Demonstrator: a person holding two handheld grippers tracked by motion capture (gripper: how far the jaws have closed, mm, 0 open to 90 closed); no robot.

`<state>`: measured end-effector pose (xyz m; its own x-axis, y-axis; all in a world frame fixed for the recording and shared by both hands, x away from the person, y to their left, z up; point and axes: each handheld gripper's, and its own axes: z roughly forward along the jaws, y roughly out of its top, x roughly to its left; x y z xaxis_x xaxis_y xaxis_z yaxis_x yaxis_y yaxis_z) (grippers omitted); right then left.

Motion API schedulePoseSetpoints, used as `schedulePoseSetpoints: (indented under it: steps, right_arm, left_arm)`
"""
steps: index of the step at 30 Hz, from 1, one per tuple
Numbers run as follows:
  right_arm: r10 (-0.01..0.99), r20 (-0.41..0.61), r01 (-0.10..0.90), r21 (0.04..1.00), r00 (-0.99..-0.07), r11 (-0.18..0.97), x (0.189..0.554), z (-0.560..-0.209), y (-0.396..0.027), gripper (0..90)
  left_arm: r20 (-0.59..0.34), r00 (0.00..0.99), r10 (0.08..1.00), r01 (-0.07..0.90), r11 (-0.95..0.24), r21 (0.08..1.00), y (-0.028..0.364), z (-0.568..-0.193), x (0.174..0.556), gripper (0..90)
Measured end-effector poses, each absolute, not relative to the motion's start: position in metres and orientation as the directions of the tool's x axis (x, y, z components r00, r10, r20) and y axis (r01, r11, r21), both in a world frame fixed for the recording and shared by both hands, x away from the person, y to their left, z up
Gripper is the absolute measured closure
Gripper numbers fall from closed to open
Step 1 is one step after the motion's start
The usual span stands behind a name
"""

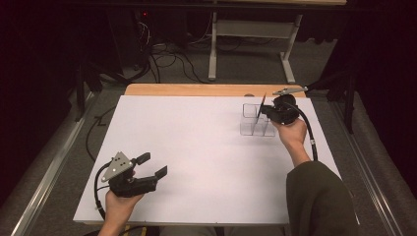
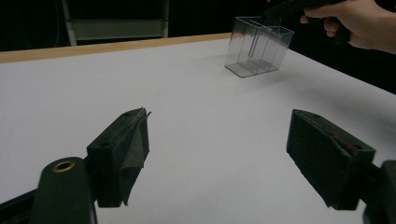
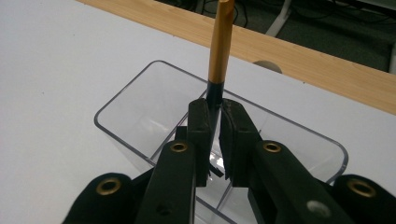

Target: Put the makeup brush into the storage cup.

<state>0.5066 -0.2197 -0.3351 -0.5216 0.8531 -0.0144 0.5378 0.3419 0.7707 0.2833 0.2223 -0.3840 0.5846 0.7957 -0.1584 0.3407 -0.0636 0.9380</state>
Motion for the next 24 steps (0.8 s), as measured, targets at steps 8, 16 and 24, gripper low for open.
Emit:
schedulePoseSetpoints:
  steps: [8, 16, 24]
  right_arm:
    - [0.856, 0.014, 0.564, 0.758, -0.516, 0.328, 0.508, -0.338, -0.221, 71.4]
    - [0.864, 0.024, 0.565, 0.766, -0.503, 0.307, 0.505, -0.335, -0.224, 59.7]
    - [0.854, 0.032, 0.542, 0.784, -0.520, 0.301, 0.495, -0.327, -0.227, 57.4]
  left_arm:
    - [-0.158, 0.586, 0.795, 0.341, -0.064, 0.938, 0.222, -0.384, 0.283, 21.4]
    - [-0.160, 0.587, 0.794, 0.341, -0.064, 0.938, 0.222, -0.384, 0.283, 21.4]
    - [-0.161, 0.587, 0.793, 0.342, -0.063, 0.938, 0.221, -0.384, 0.284, 21.3]
